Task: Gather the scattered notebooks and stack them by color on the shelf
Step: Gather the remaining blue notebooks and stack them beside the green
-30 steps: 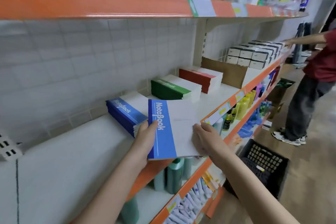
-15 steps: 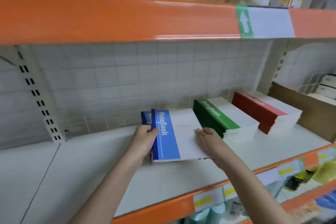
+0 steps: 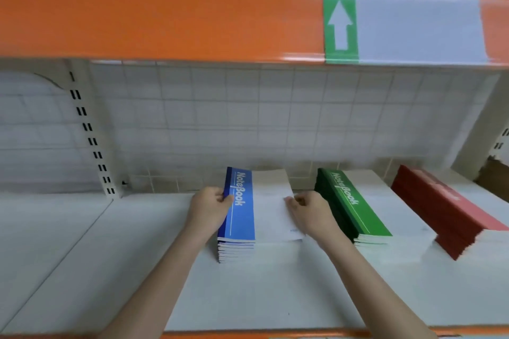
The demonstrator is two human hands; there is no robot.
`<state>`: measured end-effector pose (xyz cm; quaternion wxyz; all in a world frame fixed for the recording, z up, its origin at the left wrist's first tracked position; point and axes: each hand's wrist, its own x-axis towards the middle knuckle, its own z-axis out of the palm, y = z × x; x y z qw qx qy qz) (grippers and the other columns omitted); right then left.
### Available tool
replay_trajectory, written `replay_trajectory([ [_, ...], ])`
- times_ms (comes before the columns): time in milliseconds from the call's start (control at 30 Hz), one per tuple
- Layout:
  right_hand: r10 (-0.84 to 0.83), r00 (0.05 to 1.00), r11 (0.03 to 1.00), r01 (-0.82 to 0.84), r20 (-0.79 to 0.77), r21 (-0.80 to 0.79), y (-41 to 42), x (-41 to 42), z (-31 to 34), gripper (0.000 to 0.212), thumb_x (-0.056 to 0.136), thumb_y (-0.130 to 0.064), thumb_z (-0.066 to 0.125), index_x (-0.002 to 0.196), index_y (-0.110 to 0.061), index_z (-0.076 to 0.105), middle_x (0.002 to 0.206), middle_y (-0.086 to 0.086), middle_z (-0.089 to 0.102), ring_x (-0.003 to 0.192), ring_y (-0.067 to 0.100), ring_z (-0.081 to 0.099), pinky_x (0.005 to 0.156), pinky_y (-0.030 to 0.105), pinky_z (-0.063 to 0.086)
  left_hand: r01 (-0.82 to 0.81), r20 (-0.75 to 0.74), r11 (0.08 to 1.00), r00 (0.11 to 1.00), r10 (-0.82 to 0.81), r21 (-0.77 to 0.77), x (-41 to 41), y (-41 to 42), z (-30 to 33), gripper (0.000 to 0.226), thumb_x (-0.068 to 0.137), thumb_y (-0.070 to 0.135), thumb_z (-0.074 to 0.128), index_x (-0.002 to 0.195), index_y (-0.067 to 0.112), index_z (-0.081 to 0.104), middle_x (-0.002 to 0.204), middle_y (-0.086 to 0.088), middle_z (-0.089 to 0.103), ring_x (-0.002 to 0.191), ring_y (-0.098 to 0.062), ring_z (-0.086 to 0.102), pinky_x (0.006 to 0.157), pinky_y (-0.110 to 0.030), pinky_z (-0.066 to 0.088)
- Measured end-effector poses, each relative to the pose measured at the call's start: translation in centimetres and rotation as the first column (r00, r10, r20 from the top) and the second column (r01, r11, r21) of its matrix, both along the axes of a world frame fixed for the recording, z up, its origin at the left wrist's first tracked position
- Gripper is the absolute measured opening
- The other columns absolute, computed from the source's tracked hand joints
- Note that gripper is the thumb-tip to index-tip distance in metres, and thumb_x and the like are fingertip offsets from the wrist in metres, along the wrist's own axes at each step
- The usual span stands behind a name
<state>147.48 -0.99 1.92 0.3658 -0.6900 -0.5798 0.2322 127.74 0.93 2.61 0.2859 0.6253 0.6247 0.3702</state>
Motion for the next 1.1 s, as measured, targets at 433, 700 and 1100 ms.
replay_trajectory([
  [433,-0.049,0.932,0.998,0.037,0.358,0.041,1.5,0.0,-1.2,0.031,0.095,-0.029,0.039,0.095,-0.008,0.062,0.089,0.012,0.068,0.085,0.033,0.063,0.065,0.029,0.045,-0.059,-0.171,0.997,0.983,0.067,0.051,0.9,1.1,-1.3,0.022,0.091,0.016,0.057,0.087,-0.002,0.069,0.088,-0.022,0.07,0.074,-0.029,0.063,0.065,-0.036,0.048],
  [700,0.013,0.937,1.0,-0.006,0.349,-0.02,1.1,0.5,-1.8,0.035,0.097,-0.029,0.035,0.071,-0.011,0.049,0.074,0.007,0.058,0.068,0.029,0.049,0.061,0.027,0.039,-0.051,-0.057,0.996,0.997,0.055,0.066,0.4,1.2,-2.1,0.017,0.09,0.014,0.06,0.079,0.007,0.07,0.062,0.003,0.066,0.062,-0.016,0.061,0.055,-0.017,0.044],
  [1100,0.099,0.964,0.99,-0.07,0.245,-0.124,0.6,0.6,-1.6,0.045,0.101,-0.036,0.027,0.062,-0.017,0.038,0.083,0.012,0.062,0.075,0.029,0.053,0.067,0.029,0.04,-0.133,-0.022,0.989,0.991,0.135,0.067,0.9,1.0,-3.4,0.034,0.093,0.017,0.052,0.061,0.006,0.049,0.045,0.006,0.043,0.039,-0.006,0.036,0.04,-0.014,0.025],
])
